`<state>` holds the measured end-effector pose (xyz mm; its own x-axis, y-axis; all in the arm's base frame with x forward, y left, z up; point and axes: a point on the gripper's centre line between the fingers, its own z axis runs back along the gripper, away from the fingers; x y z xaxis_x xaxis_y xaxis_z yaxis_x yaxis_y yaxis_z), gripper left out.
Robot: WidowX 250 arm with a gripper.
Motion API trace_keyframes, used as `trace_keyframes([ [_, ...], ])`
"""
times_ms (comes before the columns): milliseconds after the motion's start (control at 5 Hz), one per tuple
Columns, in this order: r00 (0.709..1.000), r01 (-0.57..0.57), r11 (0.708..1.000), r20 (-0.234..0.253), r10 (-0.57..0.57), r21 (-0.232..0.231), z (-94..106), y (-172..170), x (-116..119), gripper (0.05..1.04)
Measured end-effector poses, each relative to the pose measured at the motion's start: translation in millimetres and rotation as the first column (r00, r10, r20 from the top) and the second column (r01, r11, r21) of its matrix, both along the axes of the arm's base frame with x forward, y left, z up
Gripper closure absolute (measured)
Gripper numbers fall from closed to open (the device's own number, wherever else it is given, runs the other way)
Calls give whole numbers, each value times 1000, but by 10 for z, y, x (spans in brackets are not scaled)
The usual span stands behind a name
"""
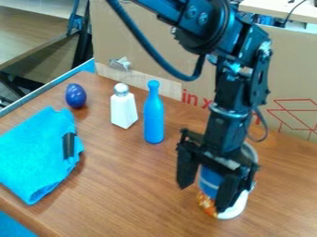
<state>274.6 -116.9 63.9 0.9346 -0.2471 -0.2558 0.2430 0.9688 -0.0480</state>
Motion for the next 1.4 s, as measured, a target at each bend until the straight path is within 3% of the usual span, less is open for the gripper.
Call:
trace_keyframes([
  [600, 995, -38, 998, 94, 33, 55, 48, 241, 418, 83],
  [800, 977, -81, 996, 200, 70, 47, 236, 368, 399, 83],
  [1000, 955, -123, 992, 271, 121, -8, 454, 481, 158, 82],
  [1200, 951, -92, 994, 292, 105, -58, 704, 577, -112, 82],
  [1400, 982, -95, 995, 166, 92, 11, 640, 882, -538, 83],
])
